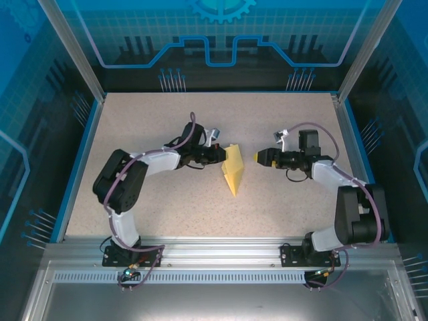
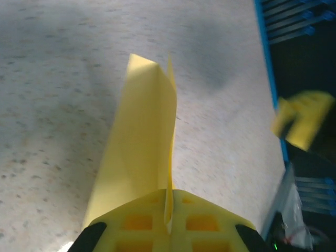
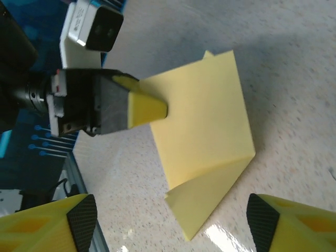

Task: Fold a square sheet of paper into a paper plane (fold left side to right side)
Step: Fold the wing for the fifth time at the center of the table.

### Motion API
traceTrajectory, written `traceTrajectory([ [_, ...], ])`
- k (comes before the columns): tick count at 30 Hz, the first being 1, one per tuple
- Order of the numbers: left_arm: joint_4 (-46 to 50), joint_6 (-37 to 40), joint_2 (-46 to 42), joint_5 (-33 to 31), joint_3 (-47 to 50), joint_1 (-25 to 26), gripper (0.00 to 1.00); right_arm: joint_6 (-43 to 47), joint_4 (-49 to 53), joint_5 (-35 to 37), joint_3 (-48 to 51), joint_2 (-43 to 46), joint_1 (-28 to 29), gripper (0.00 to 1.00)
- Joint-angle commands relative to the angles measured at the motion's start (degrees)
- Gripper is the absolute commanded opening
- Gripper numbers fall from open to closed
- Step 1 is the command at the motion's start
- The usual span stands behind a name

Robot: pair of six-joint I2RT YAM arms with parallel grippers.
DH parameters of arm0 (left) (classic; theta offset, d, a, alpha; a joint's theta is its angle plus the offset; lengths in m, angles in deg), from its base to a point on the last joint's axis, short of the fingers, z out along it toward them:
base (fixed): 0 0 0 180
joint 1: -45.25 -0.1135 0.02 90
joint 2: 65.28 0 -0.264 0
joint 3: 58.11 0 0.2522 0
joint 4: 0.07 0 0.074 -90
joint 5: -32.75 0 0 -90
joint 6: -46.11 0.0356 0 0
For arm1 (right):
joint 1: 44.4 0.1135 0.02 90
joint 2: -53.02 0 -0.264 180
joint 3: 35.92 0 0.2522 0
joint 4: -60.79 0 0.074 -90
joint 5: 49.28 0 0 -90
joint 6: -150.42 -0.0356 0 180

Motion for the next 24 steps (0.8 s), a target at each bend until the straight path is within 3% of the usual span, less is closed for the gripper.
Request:
traceTrajectory([
  [1, -1.0, 9.5, -5.1, 10.1, 1.5, -0.9, 0.02, 4.5, -4.1, -9.5, -3.2, -4.0, -0.7, 0.76],
  [7, 0.1, 12.4, -6.3, 17.7, 1.8, -1.2, 0.01, 8.2, -3.0, -14.6, -5.9, -8.7, 1.8, 0.75],
  [11, 0.3, 13.0, -6.4, 18.7, 1.7, -1.2, 0.01, 9.1, -1.0, -14.9, -8.3, -11.5, 3.5, 0.68],
  [16, 1.0, 13.2, -5.4, 18.9, 1.0, -1.1, 0.01, 8.3, -1.1, -15.8, -8.7, -13.1, 4.3, 0.47],
  [18, 1.2, 13.2, -4.7, 18.8, 0.7, -1.2, 0.03, 8.3, -0.9, -16.3, -8.6, -13.4, 4.6, 0.34],
  [21, 0.2, 13.3, -4.7, 17.0, 1.1, -1.2, 0.26, 8.1, -0.6, -16.4, -8.3, -13.5, 4.7, 0.04],
  [24, -1.1, 13.1, -7.0, 11.7, 2.4, -1.4, 0.55, 6.8, -0.6, -15.2, -7.6, -13.0, 4.7, 0.0],
])
